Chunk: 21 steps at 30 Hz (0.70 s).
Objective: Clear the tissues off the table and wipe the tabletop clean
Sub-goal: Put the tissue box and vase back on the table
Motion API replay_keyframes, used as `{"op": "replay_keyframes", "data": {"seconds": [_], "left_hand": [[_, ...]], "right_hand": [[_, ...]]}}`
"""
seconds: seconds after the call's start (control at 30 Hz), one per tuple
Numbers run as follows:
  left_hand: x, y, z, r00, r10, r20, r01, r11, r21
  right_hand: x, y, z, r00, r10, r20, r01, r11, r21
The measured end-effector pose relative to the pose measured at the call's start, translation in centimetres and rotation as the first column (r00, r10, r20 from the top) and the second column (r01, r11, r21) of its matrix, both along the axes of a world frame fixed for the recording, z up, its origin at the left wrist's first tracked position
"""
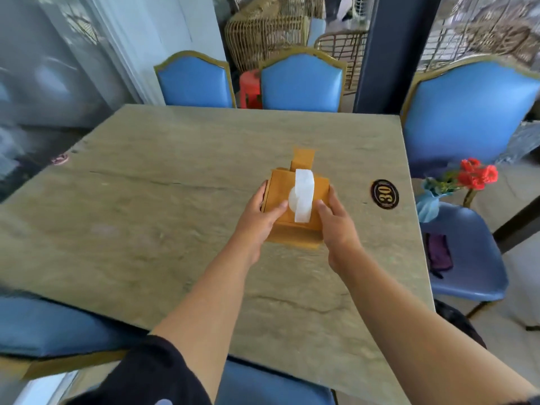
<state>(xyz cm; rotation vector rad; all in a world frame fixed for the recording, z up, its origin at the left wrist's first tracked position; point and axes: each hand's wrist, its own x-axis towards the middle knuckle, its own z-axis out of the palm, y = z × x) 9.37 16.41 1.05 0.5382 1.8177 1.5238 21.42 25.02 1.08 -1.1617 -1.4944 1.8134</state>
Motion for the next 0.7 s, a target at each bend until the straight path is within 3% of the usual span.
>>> {"op": "replay_keyframes", "data": {"seconds": [0.3, 0.7], "left_hand": [[-9.8, -2.5, -3.4, 0.994, 0.07, 0.089, -0.072, 0.997, 0.015], [-29.7, -4.2, -6.6, 0.991, 0.005, 0.133, -0.005, 1.0, -0.001]], "right_hand": [[-10.9, -2.0, -1.9, 0.995, 0.065, 0.071, -0.068, 0.997, 0.04], [-30.2, -4.9, -4.1, 0.982, -0.035, 0.184, 0.016, 0.995, 0.103]]}}
